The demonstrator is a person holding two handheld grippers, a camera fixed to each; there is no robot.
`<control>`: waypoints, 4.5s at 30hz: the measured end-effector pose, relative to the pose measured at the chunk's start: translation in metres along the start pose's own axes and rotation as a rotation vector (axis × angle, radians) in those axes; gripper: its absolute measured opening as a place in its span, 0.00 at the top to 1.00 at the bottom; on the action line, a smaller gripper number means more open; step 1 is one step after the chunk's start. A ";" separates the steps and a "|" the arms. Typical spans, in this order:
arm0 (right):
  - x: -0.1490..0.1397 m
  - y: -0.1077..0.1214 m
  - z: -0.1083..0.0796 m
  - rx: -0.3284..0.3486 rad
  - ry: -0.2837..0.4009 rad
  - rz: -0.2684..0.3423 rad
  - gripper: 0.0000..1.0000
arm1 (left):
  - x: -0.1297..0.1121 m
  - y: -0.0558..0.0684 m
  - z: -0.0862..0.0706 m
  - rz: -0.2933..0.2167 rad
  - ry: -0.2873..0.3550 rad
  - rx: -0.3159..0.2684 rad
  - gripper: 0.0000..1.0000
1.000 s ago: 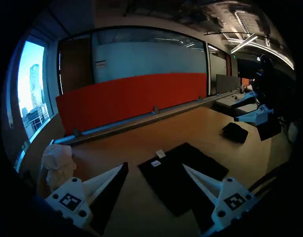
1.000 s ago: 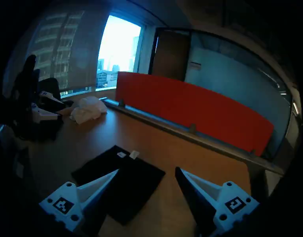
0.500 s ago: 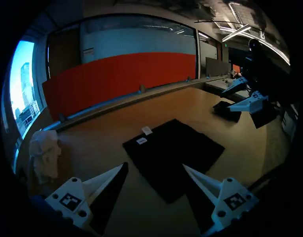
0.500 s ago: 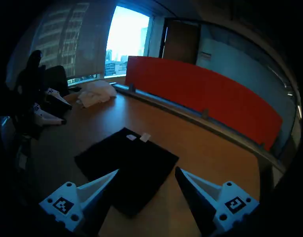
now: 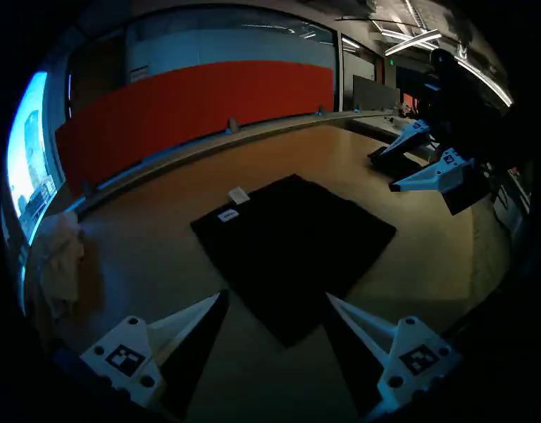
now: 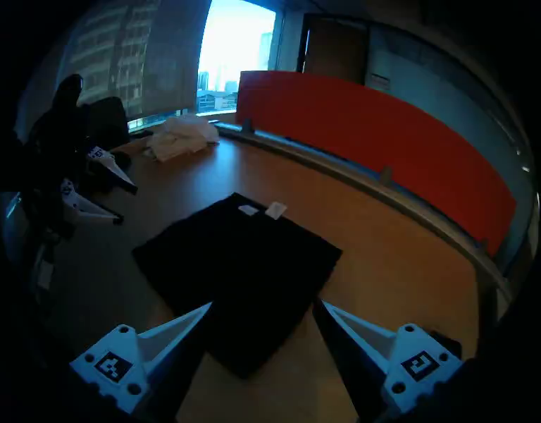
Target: Fold towel
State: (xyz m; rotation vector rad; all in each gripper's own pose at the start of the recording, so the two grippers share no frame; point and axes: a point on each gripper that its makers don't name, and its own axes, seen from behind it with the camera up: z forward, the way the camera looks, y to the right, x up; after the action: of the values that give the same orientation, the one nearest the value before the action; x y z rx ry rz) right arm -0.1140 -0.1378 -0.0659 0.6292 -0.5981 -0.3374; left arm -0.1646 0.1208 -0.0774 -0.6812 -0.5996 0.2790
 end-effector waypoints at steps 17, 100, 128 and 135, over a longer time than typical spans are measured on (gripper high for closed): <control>-0.058 -0.024 0.023 0.063 -0.117 -0.010 0.00 | -0.045 0.015 0.029 0.013 -0.109 -0.055 0.10; -0.084 -0.024 0.026 0.130 -0.211 0.037 0.86 | -0.059 0.031 0.047 -0.022 -0.257 -0.066 0.87; 0.012 -0.021 -0.038 0.103 -0.077 -0.029 0.86 | 0.032 0.019 -0.025 -0.071 -0.154 0.006 0.87; 0.019 -0.024 -0.051 0.099 -0.065 -0.027 0.86 | 0.041 0.023 -0.038 -0.080 -0.144 0.000 0.87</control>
State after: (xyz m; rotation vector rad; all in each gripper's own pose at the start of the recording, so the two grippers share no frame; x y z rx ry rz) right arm -0.0711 -0.1421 -0.1061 0.7234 -0.6720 -0.3559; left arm -0.1100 0.1364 -0.0989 -0.6391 -0.7626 0.2551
